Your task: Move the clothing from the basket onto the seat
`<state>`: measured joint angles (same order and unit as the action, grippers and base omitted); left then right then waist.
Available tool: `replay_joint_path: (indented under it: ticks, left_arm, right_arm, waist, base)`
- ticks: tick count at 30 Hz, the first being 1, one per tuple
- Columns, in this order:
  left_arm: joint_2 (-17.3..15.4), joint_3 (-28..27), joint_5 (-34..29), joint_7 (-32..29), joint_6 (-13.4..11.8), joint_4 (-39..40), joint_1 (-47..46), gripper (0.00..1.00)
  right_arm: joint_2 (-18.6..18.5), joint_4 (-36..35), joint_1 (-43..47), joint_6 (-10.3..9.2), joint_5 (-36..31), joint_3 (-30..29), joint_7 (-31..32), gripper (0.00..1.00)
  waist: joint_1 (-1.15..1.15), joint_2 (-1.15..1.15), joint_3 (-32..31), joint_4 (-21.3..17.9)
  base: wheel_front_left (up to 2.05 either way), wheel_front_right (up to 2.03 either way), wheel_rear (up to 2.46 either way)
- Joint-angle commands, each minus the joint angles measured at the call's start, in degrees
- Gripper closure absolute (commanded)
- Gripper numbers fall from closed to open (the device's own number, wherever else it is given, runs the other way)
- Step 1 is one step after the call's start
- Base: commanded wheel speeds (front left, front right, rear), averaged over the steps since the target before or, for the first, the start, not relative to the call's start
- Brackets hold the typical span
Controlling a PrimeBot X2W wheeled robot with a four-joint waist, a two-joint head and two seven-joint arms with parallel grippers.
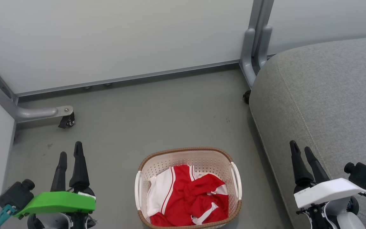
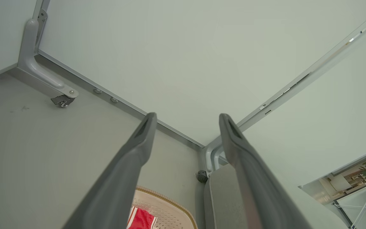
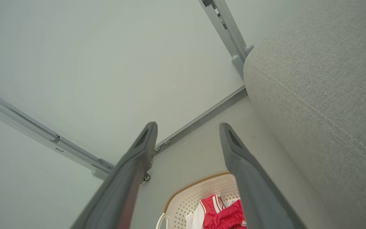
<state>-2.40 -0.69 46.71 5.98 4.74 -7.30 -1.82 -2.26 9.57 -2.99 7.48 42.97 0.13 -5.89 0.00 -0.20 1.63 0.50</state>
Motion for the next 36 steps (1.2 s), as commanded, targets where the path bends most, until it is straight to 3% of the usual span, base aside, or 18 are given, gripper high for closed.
replay_joint_path:
  ticks: [1, 36]
  left_arm:
    - [-0.4, 0.2, -1.7, 0.6, -0.2, 1.0, 0.0, 0.00]
    - [-0.6, 2.8, -19.0, 5.6, 0.0, 1.1, 1.7, 0.00]
  right_arm:
    - [-0.4, -1.0, 0.0, 0.01, -1.9, 0.1, -0.7, 0.00]
    - [-0.6, -2.4, 1.2, 0.02, -19.6, 2.9, -5.7, 0.00]
  waist:
    - [0.00, 0.09, -0.1, 0.0]
    - [0.00, 0.15, 0.4, 0.5]
  base:
    - [0.00, 0.00, 0.00]
    - [0.00, 0.00, 0.00]
